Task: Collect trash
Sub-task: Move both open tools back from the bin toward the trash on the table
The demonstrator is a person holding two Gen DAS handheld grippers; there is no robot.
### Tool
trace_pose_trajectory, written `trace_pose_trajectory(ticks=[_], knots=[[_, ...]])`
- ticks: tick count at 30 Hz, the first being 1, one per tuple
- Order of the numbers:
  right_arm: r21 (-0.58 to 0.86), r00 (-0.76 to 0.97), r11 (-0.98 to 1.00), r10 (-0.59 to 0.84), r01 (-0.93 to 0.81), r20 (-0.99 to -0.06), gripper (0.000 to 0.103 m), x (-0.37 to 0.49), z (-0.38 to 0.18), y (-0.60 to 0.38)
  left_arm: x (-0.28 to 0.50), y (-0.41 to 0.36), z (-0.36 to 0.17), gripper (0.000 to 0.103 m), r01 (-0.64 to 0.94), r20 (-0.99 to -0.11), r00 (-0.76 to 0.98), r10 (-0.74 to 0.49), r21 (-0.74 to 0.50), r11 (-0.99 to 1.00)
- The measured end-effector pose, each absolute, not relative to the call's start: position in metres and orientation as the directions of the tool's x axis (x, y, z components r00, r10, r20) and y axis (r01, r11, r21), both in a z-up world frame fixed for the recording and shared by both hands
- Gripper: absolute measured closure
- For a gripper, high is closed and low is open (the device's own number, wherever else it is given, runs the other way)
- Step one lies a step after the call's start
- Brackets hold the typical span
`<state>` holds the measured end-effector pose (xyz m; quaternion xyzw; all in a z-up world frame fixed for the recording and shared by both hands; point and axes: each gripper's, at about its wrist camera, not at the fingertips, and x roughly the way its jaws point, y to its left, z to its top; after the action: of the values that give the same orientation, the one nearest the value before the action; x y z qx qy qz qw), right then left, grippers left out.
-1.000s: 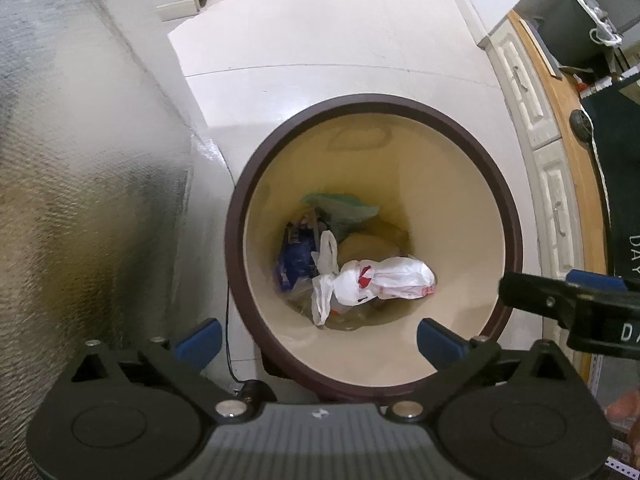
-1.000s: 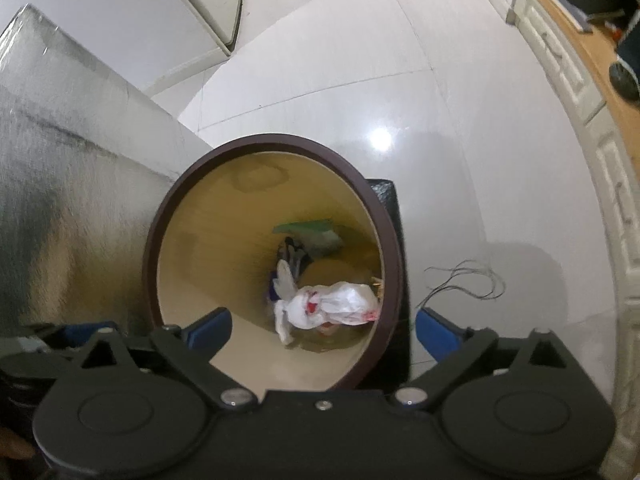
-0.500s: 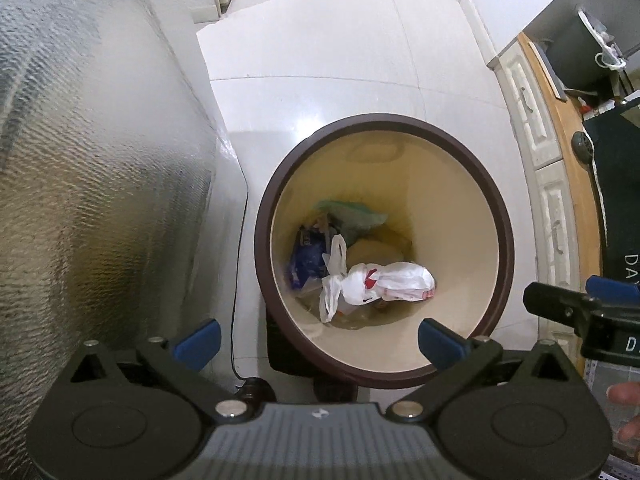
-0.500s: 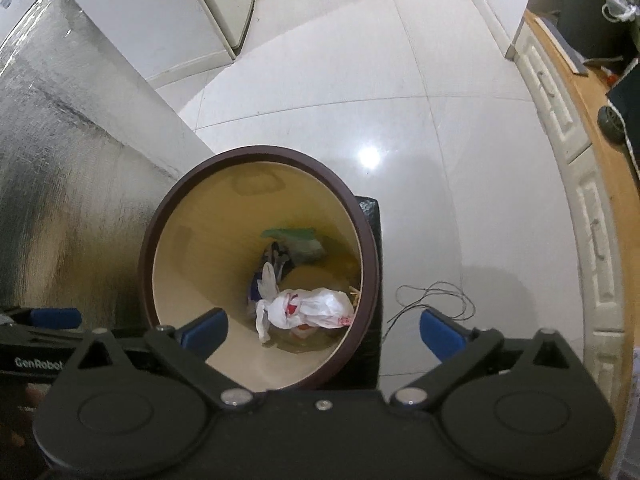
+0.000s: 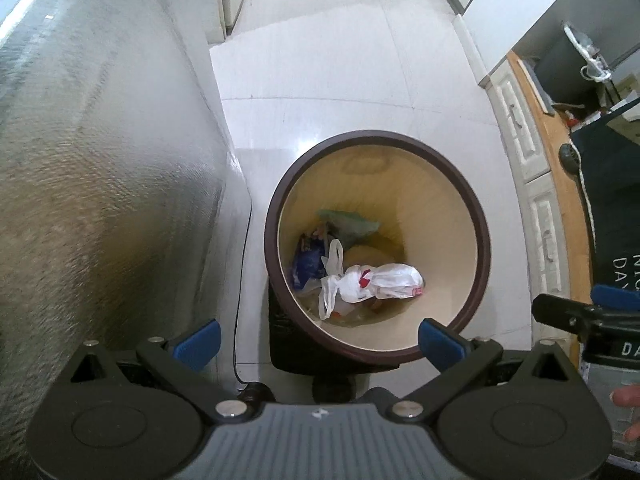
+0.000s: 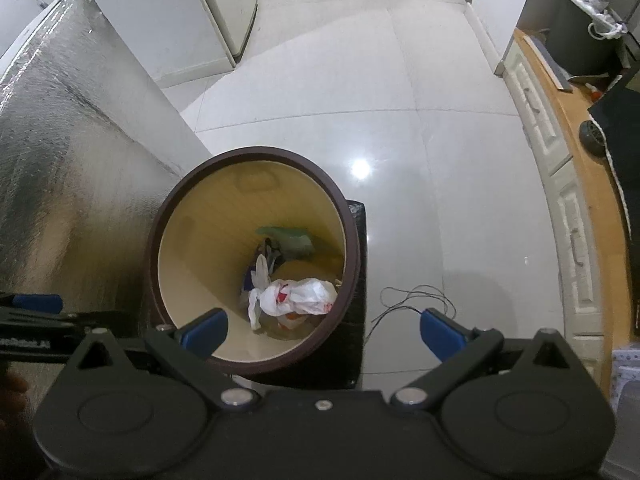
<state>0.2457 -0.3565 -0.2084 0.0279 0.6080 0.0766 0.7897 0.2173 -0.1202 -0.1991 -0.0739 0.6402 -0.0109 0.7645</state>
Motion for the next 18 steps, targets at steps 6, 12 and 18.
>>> trace_pose_trajectory(ticks=[6,12,18], knots=[[0.119,0.261,0.989,0.139,-0.092,-0.955,0.0,0.231,-0.19,-0.358,0.202,-0.119,-0.172,0.0,-0.072,-0.965,0.231,-0.126,-0.146,0.987],[0.122,0.304,0.988,0.145,-0.093,-0.942,0.0,0.219,-0.162,-0.362,0.189,-0.117,-0.138,0.0,-0.046,-0.946,0.297,-0.132,-0.153,0.987],[0.112,0.352,0.988,0.141,-0.103,-0.925,0.0,0.208,-0.131,-0.362,0.173,-0.11,-0.102,0.0,-0.033,-0.919,0.369,-0.141,-0.164,0.986]])
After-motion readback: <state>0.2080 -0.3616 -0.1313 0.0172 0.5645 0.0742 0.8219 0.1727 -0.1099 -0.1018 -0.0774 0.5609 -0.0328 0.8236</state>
